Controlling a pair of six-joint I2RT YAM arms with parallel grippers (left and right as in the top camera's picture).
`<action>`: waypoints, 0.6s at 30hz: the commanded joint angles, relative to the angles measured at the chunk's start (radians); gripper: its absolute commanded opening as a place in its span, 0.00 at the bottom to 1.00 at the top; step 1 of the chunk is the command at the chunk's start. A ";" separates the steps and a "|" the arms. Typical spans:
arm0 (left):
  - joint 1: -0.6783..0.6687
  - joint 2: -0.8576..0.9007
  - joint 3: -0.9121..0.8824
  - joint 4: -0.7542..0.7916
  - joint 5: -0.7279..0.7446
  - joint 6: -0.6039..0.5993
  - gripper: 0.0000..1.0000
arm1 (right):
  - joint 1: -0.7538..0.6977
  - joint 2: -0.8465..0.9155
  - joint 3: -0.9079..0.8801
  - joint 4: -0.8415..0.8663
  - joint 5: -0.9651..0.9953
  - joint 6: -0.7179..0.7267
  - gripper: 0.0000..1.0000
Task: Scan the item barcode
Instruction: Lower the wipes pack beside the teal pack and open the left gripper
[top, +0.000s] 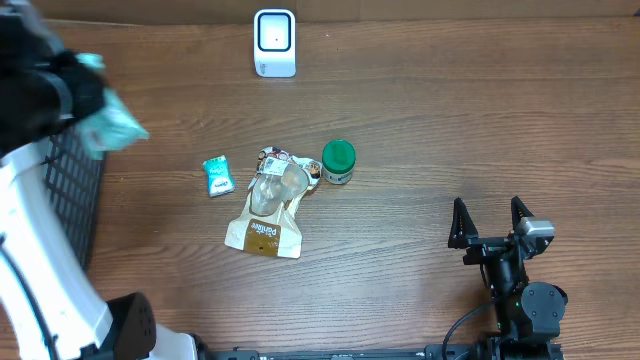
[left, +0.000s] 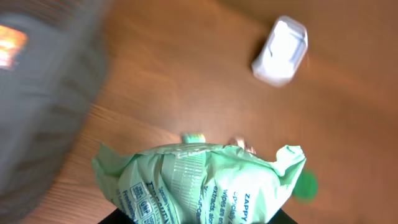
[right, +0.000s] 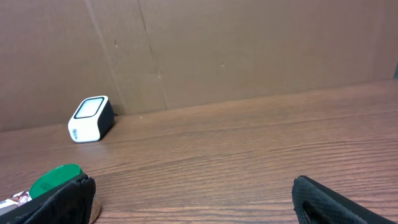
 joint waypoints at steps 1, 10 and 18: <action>-0.125 0.046 -0.111 0.008 0.003 0.082 0.27 | 0.004 -0.011 -0.011 0.005 -0.002 -0.001 1.00; -0.323 0.156 -0.474 0.198 0.003 0.210 0.29 | 0.004 -0.011 -0.011 0.005 -0.001 -0.001 1.00; -0.362 0.290 -0.643 0.356 -0.047 0.217 0.30 | 0.004 -0.011 -0.011 0.005 -0.001 -0.001 1.00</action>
